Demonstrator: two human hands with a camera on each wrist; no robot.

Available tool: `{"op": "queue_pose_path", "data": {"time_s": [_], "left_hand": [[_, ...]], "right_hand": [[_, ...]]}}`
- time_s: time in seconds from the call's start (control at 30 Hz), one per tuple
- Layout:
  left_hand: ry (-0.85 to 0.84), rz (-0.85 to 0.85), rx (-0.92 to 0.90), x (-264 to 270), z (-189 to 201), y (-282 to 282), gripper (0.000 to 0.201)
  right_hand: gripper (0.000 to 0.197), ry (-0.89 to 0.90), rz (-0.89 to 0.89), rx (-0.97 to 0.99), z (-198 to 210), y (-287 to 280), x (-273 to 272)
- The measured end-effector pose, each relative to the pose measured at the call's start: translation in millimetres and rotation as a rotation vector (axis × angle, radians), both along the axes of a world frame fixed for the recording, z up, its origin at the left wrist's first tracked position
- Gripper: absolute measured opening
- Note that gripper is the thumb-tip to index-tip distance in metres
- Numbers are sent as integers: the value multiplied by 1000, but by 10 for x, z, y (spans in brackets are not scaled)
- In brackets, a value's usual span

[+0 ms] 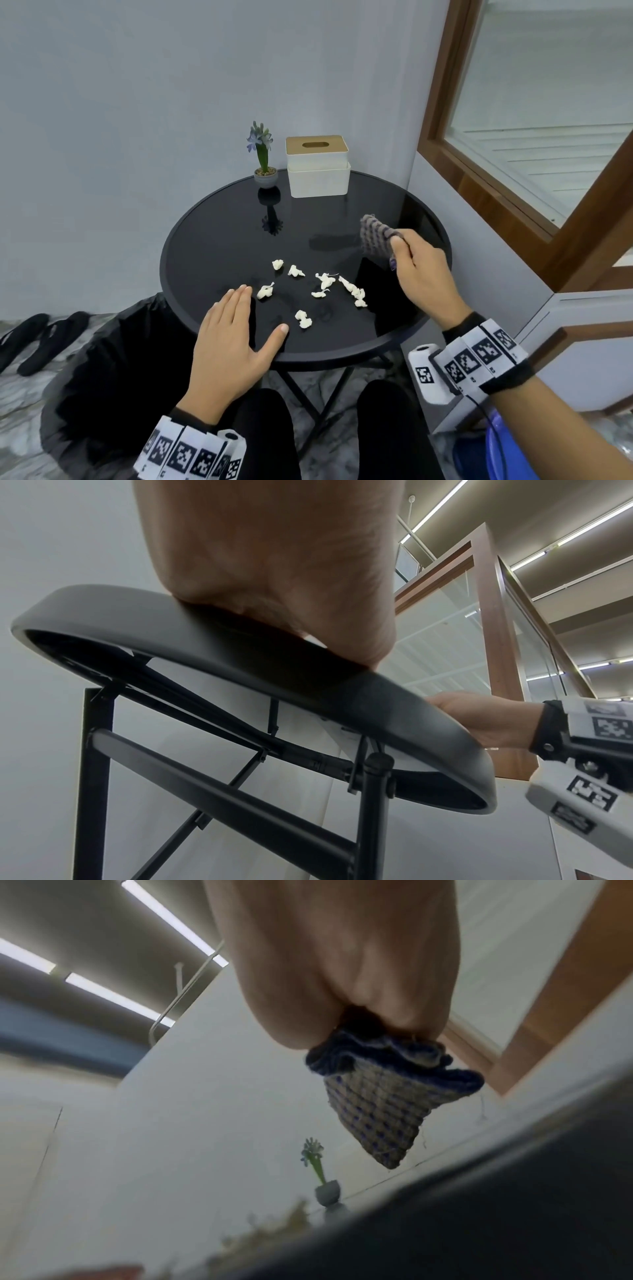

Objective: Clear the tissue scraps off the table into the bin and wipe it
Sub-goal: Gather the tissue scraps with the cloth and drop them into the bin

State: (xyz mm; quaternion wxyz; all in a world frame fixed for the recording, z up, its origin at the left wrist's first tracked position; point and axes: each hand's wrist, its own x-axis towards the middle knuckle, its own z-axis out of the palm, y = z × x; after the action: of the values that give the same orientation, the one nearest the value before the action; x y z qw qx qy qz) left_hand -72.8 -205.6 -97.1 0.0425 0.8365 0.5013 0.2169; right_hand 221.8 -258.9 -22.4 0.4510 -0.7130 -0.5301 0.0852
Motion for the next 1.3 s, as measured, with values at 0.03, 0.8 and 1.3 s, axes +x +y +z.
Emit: {"op": "queue_pose_path", "data": {"time_s": [0.03,0.8,1.3], "left_hand": [[-2,-1,2,-4,-1,1,91],[-2,15,14,9,-14,-2,88],[-14,-3,5,-16,-10,21,89]], "right_hand": [[25,-62,12,-27,-7,-9,32],[48,-449,109,-306,-489,-34,-479],[51,-348,219,-277,-459,305,-1223]]}}
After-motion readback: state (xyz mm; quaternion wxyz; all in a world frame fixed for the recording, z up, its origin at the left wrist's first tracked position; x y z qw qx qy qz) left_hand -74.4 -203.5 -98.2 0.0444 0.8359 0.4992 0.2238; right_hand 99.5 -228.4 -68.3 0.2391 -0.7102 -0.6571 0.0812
